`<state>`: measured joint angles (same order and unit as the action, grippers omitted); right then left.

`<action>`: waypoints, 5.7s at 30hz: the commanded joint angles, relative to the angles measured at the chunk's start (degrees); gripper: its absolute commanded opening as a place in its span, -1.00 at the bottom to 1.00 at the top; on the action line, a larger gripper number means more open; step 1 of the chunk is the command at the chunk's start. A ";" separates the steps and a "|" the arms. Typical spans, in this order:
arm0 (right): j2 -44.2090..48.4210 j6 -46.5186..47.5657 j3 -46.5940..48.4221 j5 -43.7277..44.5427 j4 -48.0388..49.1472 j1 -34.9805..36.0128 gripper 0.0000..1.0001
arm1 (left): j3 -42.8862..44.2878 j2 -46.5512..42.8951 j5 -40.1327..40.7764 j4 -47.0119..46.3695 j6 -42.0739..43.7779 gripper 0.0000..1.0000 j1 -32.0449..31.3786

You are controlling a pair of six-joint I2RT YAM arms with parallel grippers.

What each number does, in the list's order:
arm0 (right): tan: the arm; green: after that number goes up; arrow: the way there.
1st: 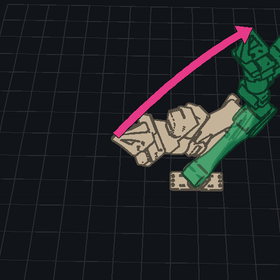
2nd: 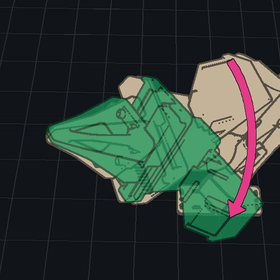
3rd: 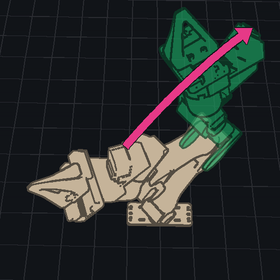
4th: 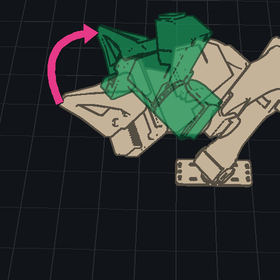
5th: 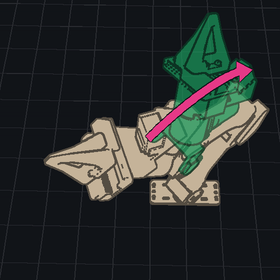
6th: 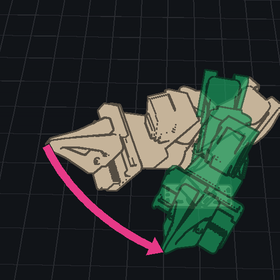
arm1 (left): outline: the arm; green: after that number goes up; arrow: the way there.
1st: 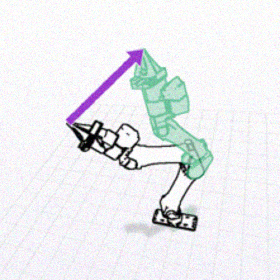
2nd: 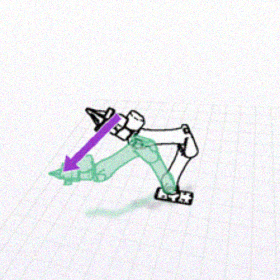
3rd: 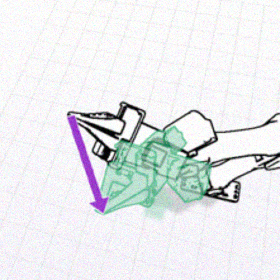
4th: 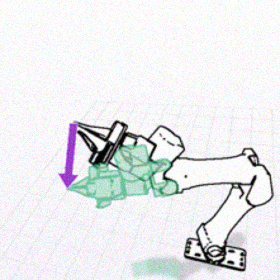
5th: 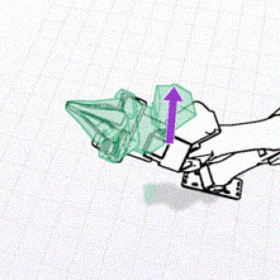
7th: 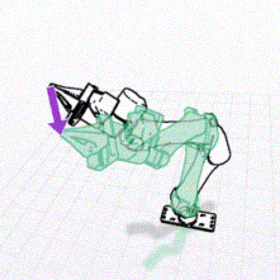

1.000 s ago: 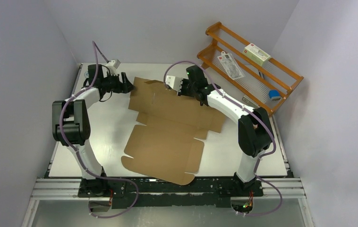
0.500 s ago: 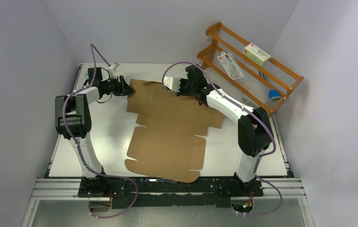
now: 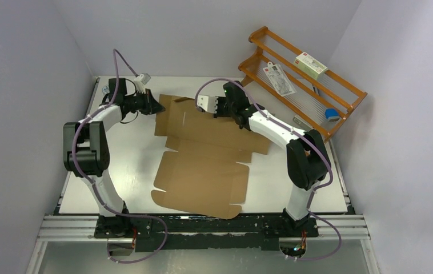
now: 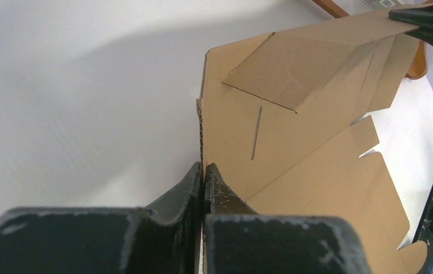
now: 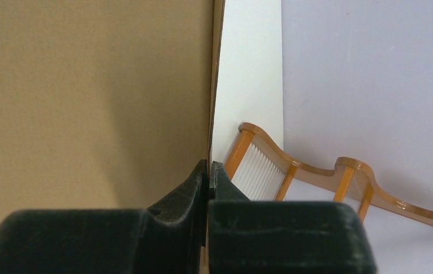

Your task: Fold the paper box

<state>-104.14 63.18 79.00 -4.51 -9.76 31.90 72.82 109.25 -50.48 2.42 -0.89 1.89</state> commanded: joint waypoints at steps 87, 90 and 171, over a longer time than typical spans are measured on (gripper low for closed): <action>2.52 1.76 -17.22 6.32 37.29 3.79 -1.00 | -10.46 -24.98 56.89 6.14 -11.06 -0.80 -24.63; 3.50 0.77 -17.44 6.04 37.61 3.88 -1.00 | -10.75 -23.41 56.33 6.05 -13.20 -0.80 -24.51; 7.30 18.92 -37.82 25.39 72.54 17.40 -1.00 | -16.81 -34.31 37.93 14.26 -9.99 -0.78 -29.38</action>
<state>-95.77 80.23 41.36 23.20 54.57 46.89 57.95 75.31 -11.68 22.06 -7.94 -25.36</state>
